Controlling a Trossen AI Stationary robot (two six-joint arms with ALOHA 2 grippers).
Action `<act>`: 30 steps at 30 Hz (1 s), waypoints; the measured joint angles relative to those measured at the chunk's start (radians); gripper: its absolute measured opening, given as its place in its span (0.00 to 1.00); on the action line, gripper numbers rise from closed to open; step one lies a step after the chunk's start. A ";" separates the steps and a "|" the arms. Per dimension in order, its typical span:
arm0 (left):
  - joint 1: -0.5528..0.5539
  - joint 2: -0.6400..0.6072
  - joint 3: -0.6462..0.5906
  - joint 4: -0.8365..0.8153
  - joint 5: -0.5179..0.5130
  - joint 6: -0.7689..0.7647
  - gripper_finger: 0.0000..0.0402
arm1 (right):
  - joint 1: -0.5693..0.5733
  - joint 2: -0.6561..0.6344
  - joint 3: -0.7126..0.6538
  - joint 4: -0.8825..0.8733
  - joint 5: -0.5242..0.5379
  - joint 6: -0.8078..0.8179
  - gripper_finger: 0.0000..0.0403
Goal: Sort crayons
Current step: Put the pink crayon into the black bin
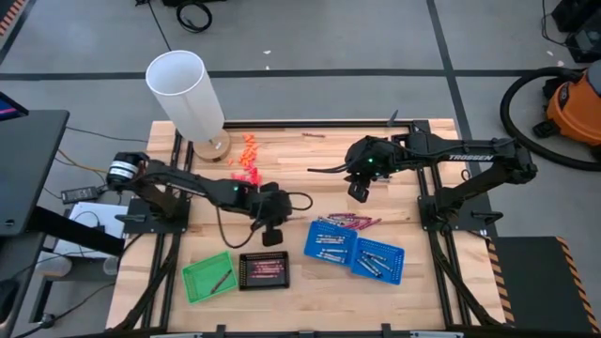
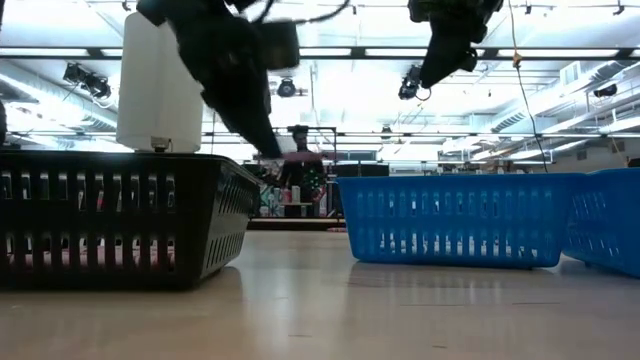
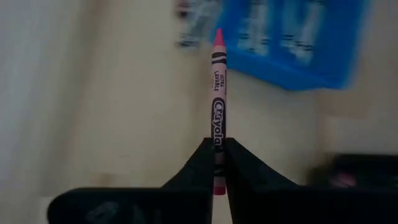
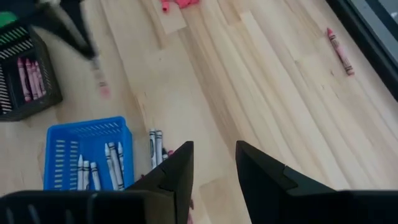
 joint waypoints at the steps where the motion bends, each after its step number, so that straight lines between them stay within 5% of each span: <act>1: -0.013 -0.010 0.000 -0.012 0.026 -0.003 0.05 | 0.000 0.000 0.000 0.004 0.002 0.000 0.32; 7: -0.128 -0.039 0.002 -0.077 0.188 -0.099 0.05 | 0.000 0.000 0.000 0.011 0.024 0.013 0.32; 16: -0.301 0.001 -0.001 -0.097 0.147 -0.269 0.06 | -0.002 0.000 0.000 0.046 0.024 0.020 0.32; 30: -0.335 0.100 0.000 -0.117 0.130 -0.414 0.06 | -0.123 0.000 -0.162 0.017 -0.117 -0.105 0.32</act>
